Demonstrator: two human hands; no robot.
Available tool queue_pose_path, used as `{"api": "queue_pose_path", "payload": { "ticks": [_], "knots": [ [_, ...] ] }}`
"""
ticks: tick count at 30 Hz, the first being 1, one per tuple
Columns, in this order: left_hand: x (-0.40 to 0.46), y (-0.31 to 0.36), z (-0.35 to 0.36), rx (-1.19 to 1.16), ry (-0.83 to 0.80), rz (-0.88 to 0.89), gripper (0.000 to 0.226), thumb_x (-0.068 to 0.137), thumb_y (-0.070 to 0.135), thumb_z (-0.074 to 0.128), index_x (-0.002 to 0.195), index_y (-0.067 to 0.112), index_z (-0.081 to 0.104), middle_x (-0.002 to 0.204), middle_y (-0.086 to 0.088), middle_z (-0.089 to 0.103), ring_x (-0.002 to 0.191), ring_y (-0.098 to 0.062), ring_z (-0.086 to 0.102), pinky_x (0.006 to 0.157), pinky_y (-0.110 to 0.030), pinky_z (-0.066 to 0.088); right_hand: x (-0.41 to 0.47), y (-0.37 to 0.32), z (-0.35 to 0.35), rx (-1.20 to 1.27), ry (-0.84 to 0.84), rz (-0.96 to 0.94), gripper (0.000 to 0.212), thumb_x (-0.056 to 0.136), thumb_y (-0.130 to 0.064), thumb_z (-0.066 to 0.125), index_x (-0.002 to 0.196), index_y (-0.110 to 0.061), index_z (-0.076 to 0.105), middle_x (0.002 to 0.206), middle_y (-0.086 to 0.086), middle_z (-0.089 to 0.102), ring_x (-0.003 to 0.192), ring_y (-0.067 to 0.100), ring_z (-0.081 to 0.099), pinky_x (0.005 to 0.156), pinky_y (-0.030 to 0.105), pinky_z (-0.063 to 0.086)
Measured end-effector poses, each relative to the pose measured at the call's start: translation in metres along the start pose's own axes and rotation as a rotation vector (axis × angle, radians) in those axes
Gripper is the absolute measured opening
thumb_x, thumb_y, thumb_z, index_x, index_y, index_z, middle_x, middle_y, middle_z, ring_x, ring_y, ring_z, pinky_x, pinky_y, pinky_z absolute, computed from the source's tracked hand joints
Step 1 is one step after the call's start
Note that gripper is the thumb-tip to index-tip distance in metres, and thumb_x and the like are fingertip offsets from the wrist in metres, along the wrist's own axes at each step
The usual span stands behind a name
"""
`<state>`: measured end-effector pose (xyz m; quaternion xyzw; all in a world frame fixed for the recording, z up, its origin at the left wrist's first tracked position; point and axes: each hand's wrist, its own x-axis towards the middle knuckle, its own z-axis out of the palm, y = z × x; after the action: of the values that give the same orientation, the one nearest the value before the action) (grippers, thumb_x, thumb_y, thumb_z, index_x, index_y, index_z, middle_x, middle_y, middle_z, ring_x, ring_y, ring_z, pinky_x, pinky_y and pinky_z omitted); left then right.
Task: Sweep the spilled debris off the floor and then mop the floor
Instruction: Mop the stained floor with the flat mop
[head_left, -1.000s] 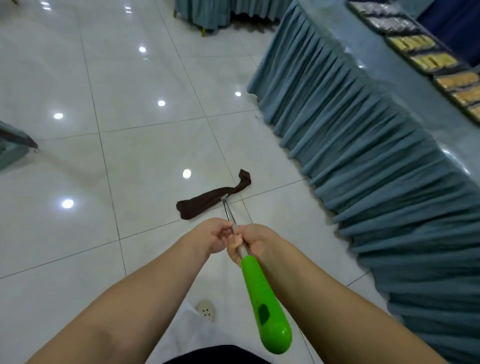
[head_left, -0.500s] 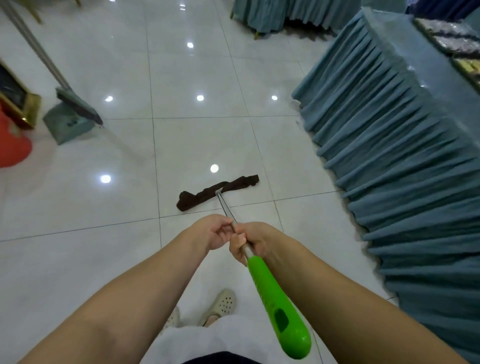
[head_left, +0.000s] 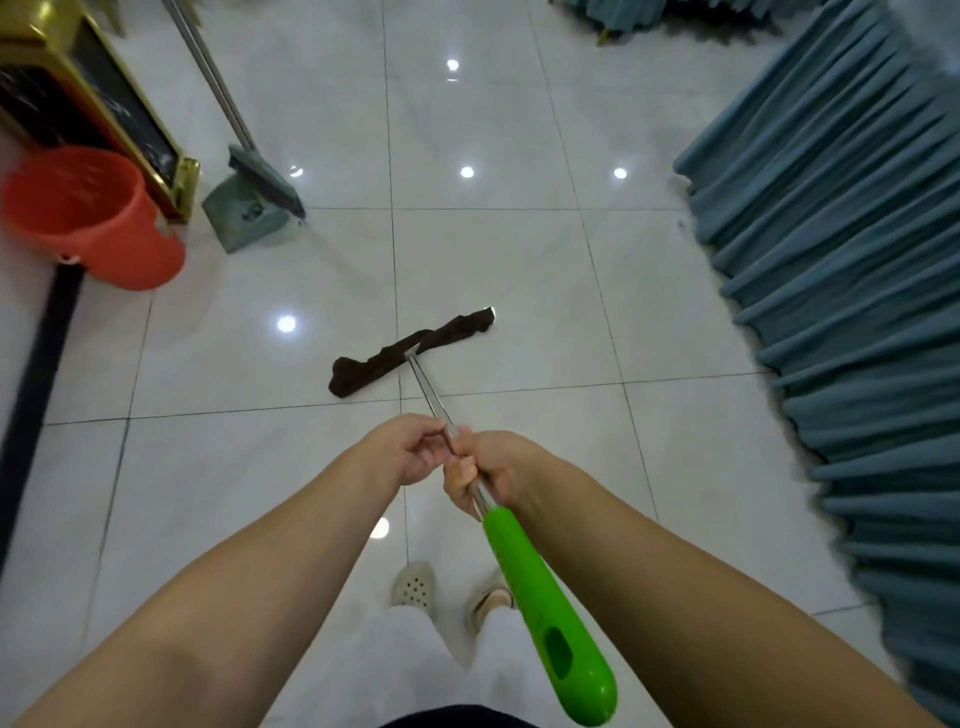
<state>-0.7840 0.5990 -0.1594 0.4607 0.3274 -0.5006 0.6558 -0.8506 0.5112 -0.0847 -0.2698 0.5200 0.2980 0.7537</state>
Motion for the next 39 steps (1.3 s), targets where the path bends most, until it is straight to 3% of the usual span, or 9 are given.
{"api": "queue_pose_path", "payload": {
  "ticks": [3, 7, 10, 14, 20, 28, 31, 35, 39],
  "knots": [
    [0.004, -0.007, -0.006, -0.015, -0.018, 0.001, 0.029, 0.100, -0.001, 0.032, 0.078, -0.008, 0.050, 0.054, -0.017, 0.065, 0.041, -0.019, 0.065, 0.079, -0.029, 0.054, 0.003, 0.010, -0.002, 0.038, 0.027, -0.021, 0.019, 0.101, -0.011, 0.037, 0.100, -0.029, 0.044, 0.033, 0.001, 0.044, 0.023, 0.005, 0.031, 0.027, 0.007, 0.027],
    [0.007, -0.018, 0.000, -0.007, -0.010, -0.022, 0.025, 0.100, 0.000, 0.032, 0.083, -0.008, 0.048, 0.080, -0.020, 0.059, 0.044, -0.020, 0.066, 0.068, -0.032, 0.057, -0.002, 0.017, -0.017, 0.091, 0.051, -0.033, 0.016, 0.101, -0.013, 0.043, 0.100, -0.029, 0.047, 0.034, 0.000, 0.047, 0.023, 0.005, 0.032, 0.027, 0.008, 0.028],
    [0.005, -0.034, 0.011, 0.013, -0.015, -0.039, 0.023, 0.099, -0.001, 0.033, 0.083, -0.007, 0.048, 0.067, -0.020, 0.064, 0.045, -0.021, 0.067, 0.058, -0.032, 0.059, -0.012, 0.022, -0.036, 0.131, 0.065, -0.051, 0.019, 0.100, -0.010, 0.042, 0.096, -0.028, 0.048, 0.034, 0.002, 0.047, 0.022, 0.006, 0.032, 0.027, 0.007, 0.028],
    [0.000, -0.060, 0.032, 0.014, -0.037, -0.067, 0.026, 0.100, 0.001, 0.033, 0.082, -0.009, 0.050, 0.053, -0.019, 0.065, 0.048, -0.024, 0.067, 0.088, -0.029, 0.050, -0.030, 0.031, -0.066, 0.227, 0.069, -0.086, 0.022, 0.099, -0.006, 0.042, 0.101, -0.027, 0.049, 0.045, 0.003, 0.049, 0.022, 0.008, 0.032, 0.028, 0.007, 0.030],
    [-0.007, -0.122, 0.090, 0.064, -0.063, -0.101, 0.028, 0.100, 0.003, 0.034, 0.082, -0.008, 0.051, 0.051, -0.018, 0.065, 0.039, -0.021, 0.065, 0.037, -0.026, 0.052, -0.068, 0.044, -0.141, 0.321, 0.039, -0.108, 0.015, 0.100, -0.008, 0.045, 0.095, -0.022, 0.050, 0.062, 0.003, 0.044, 0.021, 0.009, 0.033, 0.029, 0.006, 0.029],
    [-0.008, -0.221, 0.177, 0.184, -0.093, -0.167, 0.029, 0.100, 0.002, 0.034, 0.077, -0.008, 0.049, 0.042, -0.016, 0.060, 0.027, -0.019, 0.055, 0.028, -0.019, 0.042, -0.121, 0.072, -0.254, 0.450, 0.090, -0.179, 0.011, 0.102, -0.010, 0.040, 0.108, -0.017, 0.047, 0.065, 0.007, 0.047, 0.020, 0.010, 0.037, 0.027, 0.007, 0.031],
    [-0.009, -0.251, 0.205, 0.236, -0.113, -0.196, 0.032, 0.100, 0.002, 0.036, 0.072, -0.006, 0.050, 0.039, -0.015, 0.058, 0.024, -0.018, 0.052, 0.027, -0.017, 0.041, -0.137, 0.079, -0.285, 0.507, 0.129, -0.189, 0.011, 0.103, -0.012, 0.039, 0.103, -0.014, 0.049, 0.049, 0.011, 0.050, 0.019, 0.012, 0.036, 0.026, 0.008, 0.032],
    [-0.012, -0.286, 0.233, 0.361, -0.178, -0.184, 0.064, 0.097, -0.003, 0.038, 0.035, -0.004, 0.055, 0.034, -0.009, 0.053, 0.024, -0.011, 0.049, 0.034, -0.015, 0.045, -0.157, 0.085, -0.317, 0.573, 0.124, -0.201, 0.029, 0.101, -0.009, 0.037, 0.077, -0.001, 0.050, 0.038, 0.011, 0.048, 0.018, 0.011, 0.035, 0.025, 0.009, 0.032],
    [-0.020, -0.309, 0.253, 0.523, -0.138, -0.104, 0.034, 0.095, -0.004, 0.041, 0.064, -0.004, 0.055, 0.047, -0.008, 0.057, 0.030, -0.010, 0.052, 0.035, -0.016, 0.047, -0.178, 0.090, -0.345, 0.593, 0.135, -0.277, 0.021, 0.097, -0.001, 0.043, 0.080, 0.006, 0.051, 0.054, 0.018, 0.054, 0.023, 0.018, 0.048, 0.029, 0.015, 0.043]
  ]
}}
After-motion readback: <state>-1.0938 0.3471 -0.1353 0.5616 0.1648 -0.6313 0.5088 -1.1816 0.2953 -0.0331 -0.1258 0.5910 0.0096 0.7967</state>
